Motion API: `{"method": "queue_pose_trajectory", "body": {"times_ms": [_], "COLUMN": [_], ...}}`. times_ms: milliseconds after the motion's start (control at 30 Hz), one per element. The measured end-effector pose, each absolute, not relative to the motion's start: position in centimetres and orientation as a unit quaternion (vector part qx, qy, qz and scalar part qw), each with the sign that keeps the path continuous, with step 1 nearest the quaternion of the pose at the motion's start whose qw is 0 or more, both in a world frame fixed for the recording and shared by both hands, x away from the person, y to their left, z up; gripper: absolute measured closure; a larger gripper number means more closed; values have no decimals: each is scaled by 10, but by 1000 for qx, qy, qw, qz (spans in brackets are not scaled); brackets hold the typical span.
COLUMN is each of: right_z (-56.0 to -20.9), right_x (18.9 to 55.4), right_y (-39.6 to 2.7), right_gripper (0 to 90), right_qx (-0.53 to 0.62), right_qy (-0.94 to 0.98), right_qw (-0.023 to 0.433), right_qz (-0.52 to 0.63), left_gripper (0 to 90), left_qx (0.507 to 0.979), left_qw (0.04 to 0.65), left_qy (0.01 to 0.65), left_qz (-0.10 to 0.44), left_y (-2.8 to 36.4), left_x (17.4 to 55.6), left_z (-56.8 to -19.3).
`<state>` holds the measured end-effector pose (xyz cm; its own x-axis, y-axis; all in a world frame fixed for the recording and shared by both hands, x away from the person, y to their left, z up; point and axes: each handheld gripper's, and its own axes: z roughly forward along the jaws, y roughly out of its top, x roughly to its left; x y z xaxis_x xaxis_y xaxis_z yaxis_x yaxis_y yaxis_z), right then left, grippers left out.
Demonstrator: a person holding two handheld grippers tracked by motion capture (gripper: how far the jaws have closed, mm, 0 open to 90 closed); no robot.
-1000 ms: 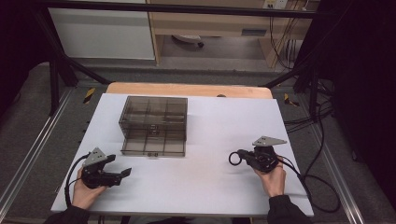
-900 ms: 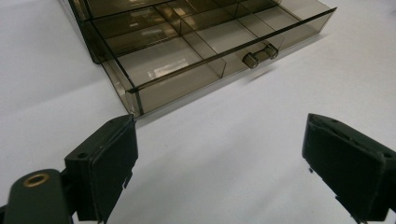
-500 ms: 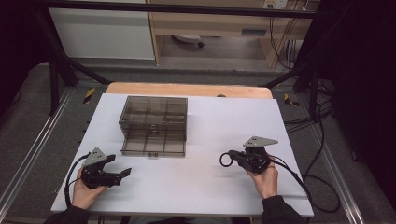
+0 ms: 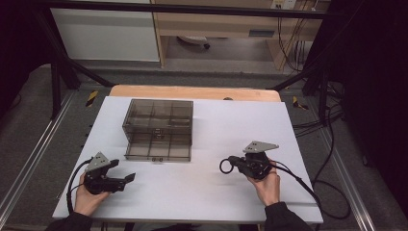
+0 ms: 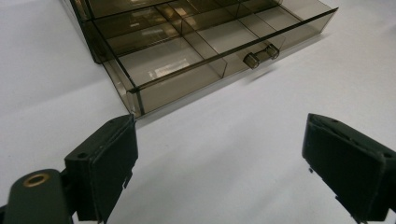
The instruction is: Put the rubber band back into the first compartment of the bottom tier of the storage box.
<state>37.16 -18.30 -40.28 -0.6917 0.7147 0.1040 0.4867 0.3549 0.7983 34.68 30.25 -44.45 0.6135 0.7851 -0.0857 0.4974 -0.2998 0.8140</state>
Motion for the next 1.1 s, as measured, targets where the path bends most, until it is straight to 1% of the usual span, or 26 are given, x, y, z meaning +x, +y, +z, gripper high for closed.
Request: {"method": "queue_pose_trajectory", "body": {"times_ms": [433,1100], "right_z": [-392,-392], "right_x": [373,382], "right_y": [-159,-104], "right_gripper": [873,875], "right_qx": [356,330], "right_qy": [814,824], "right_qw": [126,103], "right_qz": [441,450], "left_gripper": [101,101], "left_qx": [788,790], "left_qw": [431,430], "left_qy": [406,404], "left_qz": [167,166], "left_y": [302,303], "left_x": [347,347], "left_z": [-444,-444]}}
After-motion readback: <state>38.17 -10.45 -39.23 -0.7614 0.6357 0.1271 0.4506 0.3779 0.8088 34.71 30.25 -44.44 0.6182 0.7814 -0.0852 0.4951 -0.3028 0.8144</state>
